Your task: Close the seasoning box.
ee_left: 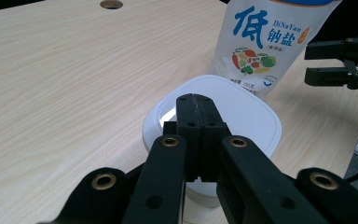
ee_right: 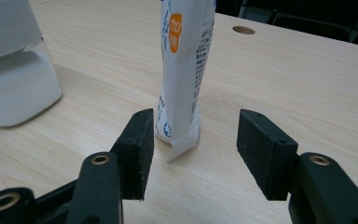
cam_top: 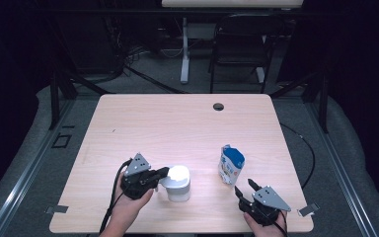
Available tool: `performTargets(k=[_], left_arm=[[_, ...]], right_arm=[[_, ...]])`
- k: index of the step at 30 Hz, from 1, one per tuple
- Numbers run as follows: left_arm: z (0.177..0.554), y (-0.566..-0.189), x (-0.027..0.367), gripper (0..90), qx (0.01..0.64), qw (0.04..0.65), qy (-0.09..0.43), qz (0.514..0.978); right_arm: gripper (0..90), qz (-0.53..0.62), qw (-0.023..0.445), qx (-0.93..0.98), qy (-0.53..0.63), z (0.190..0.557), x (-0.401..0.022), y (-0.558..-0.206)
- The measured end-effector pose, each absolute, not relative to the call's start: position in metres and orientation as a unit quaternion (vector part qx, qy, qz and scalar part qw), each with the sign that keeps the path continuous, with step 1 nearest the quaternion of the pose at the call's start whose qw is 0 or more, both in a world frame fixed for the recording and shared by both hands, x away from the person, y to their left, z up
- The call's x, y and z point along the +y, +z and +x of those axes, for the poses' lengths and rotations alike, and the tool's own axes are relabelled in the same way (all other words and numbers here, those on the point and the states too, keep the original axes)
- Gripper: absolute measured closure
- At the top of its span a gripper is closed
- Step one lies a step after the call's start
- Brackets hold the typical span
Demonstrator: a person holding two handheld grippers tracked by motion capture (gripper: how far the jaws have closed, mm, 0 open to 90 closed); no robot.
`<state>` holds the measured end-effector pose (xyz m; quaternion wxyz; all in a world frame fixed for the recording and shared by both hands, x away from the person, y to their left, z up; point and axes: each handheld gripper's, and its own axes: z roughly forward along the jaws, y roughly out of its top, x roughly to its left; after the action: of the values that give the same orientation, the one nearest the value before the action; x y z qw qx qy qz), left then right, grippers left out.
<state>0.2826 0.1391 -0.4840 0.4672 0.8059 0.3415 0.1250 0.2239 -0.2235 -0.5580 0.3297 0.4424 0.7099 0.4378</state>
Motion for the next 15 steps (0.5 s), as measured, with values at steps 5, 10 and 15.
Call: performTargets(k=[5, 10, 15], left_arm=[[0.282, -0.483, 0.141, 90.0, 0.342, 0.470, 0.127, 0.803], [0.283, -0.483, 0.149, 87.5, 0.347, 0.466, 0.135, 0.803], [0.284, -0.485, 0.160, 82.6, 0.359, 0.465, 0.142, 0.797]], right_arm=[[46.2, 0.442, 0.328, 0.712, 0.436, 0.223, -0.224, -0.559], [46.2, 0.442, 0.328, 0.711, 0.438, 0.222, -0.224, -0.559], [46.2, 0.445, 0.329, 0.708, 0.439, 0.222, -0.225, -0.558]])
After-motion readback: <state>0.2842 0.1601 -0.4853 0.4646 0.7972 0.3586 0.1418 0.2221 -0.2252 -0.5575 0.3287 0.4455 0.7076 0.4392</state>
